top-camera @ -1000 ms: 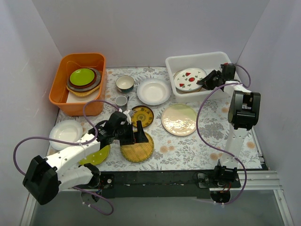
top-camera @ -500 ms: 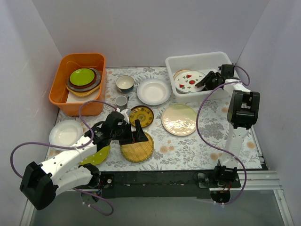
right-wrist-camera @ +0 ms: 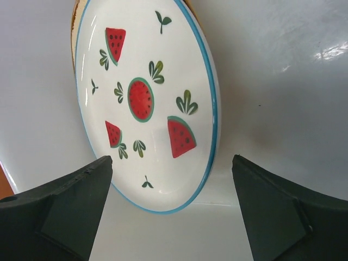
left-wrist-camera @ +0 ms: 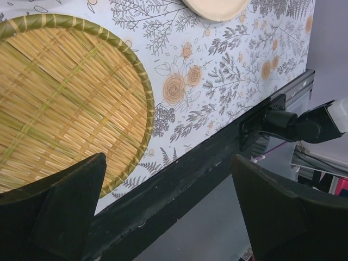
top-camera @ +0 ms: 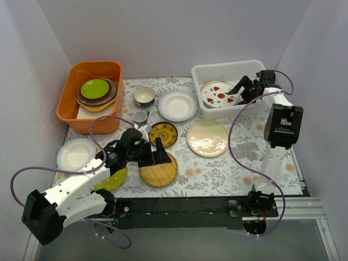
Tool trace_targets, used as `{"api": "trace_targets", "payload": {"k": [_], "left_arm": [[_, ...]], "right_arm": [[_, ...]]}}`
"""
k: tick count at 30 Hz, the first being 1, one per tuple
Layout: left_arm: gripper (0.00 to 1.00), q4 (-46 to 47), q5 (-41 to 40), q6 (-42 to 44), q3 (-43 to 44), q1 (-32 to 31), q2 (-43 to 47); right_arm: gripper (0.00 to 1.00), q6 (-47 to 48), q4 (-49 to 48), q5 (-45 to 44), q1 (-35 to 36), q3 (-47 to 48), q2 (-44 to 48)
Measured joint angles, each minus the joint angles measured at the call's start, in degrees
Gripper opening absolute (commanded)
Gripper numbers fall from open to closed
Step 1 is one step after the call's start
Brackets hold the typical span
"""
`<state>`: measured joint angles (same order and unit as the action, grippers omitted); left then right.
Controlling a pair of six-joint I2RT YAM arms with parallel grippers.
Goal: Place the plates into the plastic bin on the countertop
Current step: Place the plate in the plastic bin, then pick up the plate at the center of the board.
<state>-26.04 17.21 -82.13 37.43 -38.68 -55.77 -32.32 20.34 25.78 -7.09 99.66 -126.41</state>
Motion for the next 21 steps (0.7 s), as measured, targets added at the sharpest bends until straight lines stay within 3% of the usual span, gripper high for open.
{"api": "trace_targets", "payload": {"k": [8,21], "left_arm": [[0.98,-0.1,0.0,0.0,0.7,0.0,0.0],[0.98,-1.6,0.0,-0.2,1.0,0.0,1.3]], "right_arm": [[0.98,1.1,0.3,-2.1,-0.3,-0.2,2.9],[0.98,1.1,-1.8,-1.3,-0.4,-4.7,22.7]]}}
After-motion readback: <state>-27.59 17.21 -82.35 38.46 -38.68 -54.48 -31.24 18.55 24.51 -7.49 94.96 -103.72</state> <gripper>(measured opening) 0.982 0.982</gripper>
